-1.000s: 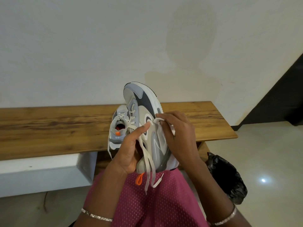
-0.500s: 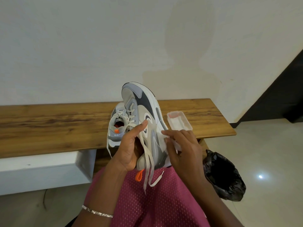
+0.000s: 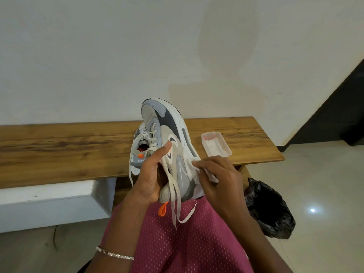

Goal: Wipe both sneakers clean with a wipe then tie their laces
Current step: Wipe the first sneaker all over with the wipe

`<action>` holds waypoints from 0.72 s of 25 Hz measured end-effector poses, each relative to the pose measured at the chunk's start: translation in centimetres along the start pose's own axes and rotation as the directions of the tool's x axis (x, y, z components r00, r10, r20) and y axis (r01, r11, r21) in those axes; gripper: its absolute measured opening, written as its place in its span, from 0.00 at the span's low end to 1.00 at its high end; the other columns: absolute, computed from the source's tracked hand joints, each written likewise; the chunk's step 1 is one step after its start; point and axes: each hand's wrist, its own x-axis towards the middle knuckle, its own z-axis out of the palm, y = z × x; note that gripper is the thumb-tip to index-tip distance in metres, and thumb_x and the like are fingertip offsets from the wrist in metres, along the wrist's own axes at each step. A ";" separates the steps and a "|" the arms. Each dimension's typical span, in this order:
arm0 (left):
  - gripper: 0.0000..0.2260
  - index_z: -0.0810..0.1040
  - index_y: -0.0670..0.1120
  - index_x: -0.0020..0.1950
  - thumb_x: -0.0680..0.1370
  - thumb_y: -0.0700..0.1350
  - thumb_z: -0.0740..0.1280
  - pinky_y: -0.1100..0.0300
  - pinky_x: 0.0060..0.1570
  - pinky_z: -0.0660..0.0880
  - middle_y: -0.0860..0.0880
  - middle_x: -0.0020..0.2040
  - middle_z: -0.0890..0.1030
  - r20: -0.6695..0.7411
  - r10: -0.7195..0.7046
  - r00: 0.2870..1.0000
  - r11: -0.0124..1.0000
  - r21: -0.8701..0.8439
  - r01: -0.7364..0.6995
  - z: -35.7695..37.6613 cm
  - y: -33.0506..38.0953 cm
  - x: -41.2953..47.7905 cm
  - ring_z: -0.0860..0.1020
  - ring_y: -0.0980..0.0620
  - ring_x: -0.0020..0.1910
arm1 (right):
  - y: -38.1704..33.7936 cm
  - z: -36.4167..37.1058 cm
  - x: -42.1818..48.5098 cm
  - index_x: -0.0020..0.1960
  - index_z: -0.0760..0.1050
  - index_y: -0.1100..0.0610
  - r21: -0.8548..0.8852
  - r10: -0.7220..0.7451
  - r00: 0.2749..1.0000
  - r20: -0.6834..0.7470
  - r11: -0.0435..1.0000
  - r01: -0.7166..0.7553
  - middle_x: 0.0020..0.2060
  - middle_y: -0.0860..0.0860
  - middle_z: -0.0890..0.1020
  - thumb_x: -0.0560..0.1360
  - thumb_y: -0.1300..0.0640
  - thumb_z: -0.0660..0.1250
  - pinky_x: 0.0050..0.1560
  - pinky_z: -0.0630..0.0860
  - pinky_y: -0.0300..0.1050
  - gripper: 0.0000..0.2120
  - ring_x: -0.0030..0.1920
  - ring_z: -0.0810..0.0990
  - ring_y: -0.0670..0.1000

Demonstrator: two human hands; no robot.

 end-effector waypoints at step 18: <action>0.29 0.77 0.47 0.70 0.73 0.60 0.70 0.33 0.67 0.71 0.36 0.61 0.80 0.024 0.077 0.997 0.995 -0.068 -0.075 -1.1 0.0 1.0 0.77 0.33 0.65 | -0.5 1.0 -1.5 0.61 0.81 0.58 0.002 0.030 0.999 -0.030 1.000 -0.030 0.48 0.48 0.78 0.77 0.62 0.69 0.42 0.77 0.45 0.12 0.47 0.76 0.46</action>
